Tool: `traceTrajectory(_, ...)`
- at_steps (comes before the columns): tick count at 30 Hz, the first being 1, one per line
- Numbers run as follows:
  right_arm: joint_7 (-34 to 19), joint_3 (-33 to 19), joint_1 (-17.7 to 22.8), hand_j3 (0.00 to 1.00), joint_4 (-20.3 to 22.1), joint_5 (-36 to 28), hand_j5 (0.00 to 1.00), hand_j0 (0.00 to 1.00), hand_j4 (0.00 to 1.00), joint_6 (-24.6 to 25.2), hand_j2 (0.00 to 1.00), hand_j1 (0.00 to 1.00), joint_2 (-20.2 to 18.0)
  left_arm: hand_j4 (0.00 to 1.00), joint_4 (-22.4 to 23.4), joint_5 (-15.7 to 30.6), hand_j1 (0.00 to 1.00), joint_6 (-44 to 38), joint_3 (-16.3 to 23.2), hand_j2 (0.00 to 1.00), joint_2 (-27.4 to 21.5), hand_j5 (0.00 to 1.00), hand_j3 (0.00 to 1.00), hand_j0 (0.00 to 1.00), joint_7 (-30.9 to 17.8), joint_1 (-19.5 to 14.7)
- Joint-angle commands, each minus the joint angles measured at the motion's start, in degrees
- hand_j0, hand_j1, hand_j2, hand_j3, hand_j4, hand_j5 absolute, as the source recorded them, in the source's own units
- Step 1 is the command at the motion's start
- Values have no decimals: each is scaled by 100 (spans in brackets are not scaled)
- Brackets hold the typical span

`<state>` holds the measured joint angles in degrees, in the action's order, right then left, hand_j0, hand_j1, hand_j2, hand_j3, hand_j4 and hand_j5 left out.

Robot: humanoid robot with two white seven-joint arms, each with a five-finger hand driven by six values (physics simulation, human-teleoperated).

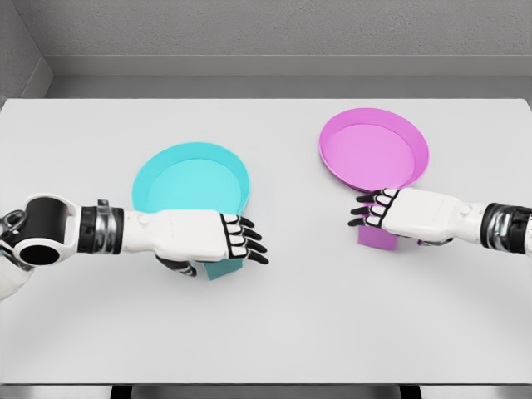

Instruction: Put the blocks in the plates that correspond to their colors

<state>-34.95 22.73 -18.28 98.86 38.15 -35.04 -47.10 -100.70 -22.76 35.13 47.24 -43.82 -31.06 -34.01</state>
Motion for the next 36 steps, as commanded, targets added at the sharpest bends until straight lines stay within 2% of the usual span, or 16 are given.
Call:
traceTrajectory(1,-5,39,0,89,-7,70,89,89,89,4,89,89,17,100,24,26,100,-13,49,100,23,100,100,100,3,0)
traceTrajectory(3,-5,39,-35,81,-7,70,81,81,81,4,81,81,17,100,24,-80,100,-13,49,100,14,100,100,100,3,-9)
traceTrajectory(5,-5,21,-97,69,-25,61,69,69,69,4,69,69,17,100,33,-89,100,-59,40,100,-12,100,100,100,3,-18)
traceTrajectory(8,-5,12,-114,69,-34,26,69,69,69,4,69,69,17,100,33,-97,100,-226,40,100,-39,100,100,100,3,-35)
traceTrajectory(11,-5,12,-106,60,-34,0,60,60,60,4,60,60,26,100,86,-176,100,-340,40,100,-30,100,100,100,3,-35)
traceTrajectory(15,-5,12,-114,59,-51,-62,59,59,59,4,59,59,166,100,165,-308,100,-367,49,100,14,100,100,100,3,-35)
traceTrajectory(21,-5,-5,-220,59,-227,-677,59,59,59,4,59,59,158,100,209,-467,100,-367,110,100,31,100,100,100,3,-35)
traceTrajectory(23,-5,-14,-281,59,-288,-703,59,59,59,4,59,59,149,100,261,-467,100,-367,110,100,32,100,100,100,3,-35)
traceTrajectory(29,-5,-603,-378,59,-842,-1556,59,59,59,4,59,59,96,100,367,-484,100,-367,110,100,84,100,100,100,3,-53)
traceTrajectory(32,-5,-902,-387,59,-1079,-2250,59,59,59,4,59,59,70,99,464,-660,99,-367,110,99,234,99,99,99,3,-53)
traceTrajectory(35,-5,-963,-721,59,-1554,-2531,59,59,59,4,59,59,96,98,464,-660,98,-367,110,98,234,98,98,98,3,-53)
traceTrajectory(36,-5,-946,-888,59,-1738,-2531,59,59,59,4,59,59,158,95,455,-669,95,-358,119,95,234,95,95,95,3,-53)
